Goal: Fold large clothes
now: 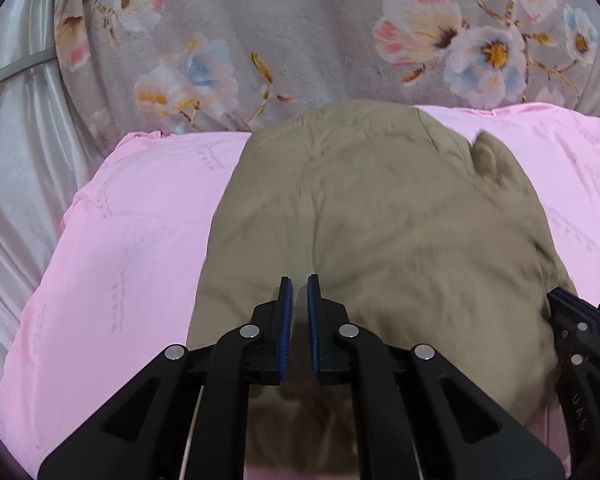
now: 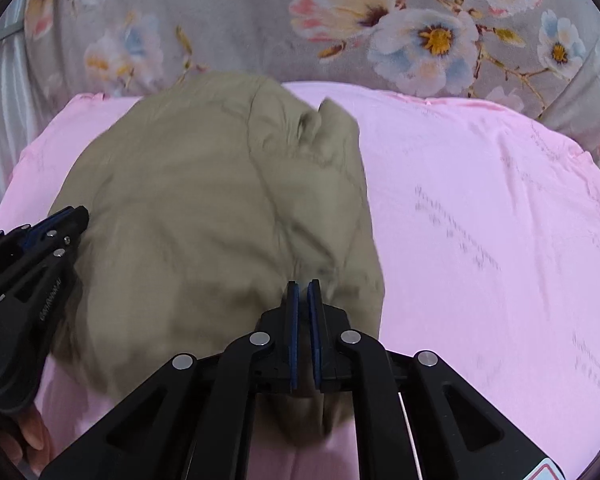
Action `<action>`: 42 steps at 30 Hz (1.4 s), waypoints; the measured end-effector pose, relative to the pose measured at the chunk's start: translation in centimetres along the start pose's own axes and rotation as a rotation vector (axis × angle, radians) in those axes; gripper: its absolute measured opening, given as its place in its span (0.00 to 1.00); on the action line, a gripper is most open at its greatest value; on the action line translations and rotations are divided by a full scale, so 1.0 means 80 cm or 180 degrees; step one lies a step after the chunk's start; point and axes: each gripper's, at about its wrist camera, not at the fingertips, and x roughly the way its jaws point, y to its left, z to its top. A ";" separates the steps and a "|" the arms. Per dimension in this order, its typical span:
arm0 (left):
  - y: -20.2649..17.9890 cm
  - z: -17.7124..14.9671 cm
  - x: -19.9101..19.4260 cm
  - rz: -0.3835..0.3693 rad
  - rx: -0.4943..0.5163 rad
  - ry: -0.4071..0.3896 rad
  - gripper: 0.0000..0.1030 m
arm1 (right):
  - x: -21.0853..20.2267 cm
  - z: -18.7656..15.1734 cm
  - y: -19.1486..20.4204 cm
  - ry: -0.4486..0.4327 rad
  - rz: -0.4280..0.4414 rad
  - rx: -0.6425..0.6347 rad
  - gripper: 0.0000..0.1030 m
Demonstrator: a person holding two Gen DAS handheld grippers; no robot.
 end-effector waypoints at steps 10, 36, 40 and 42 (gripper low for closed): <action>0.012 -0.093 -0.073 -0.0107 -0.0194 0.0088 0.41 | -0.086 -0.102 -0.011 -0.0180 -0.0106 0.0120 0.55; 0.033 -0.160 -0.162 0.0032 -0.0343 -0.0226 0.87 | -0.148 -0.167 0.000 -0.0506 -0.0339 0.0100 0.84; 0.032 -0.161 -0.163 0.0044 -0.0341 -0.0223 0.87 | -0.148 -0.167 -0.001 -0.0519 -0.0322 0.0098 0.84; 0.033 -0.160 -0.163 0.0054 -0.0338 -0.0223 0.87 | -0.148 -0.167 -0.001 -0.0519 -0.0327 0.0094 0.84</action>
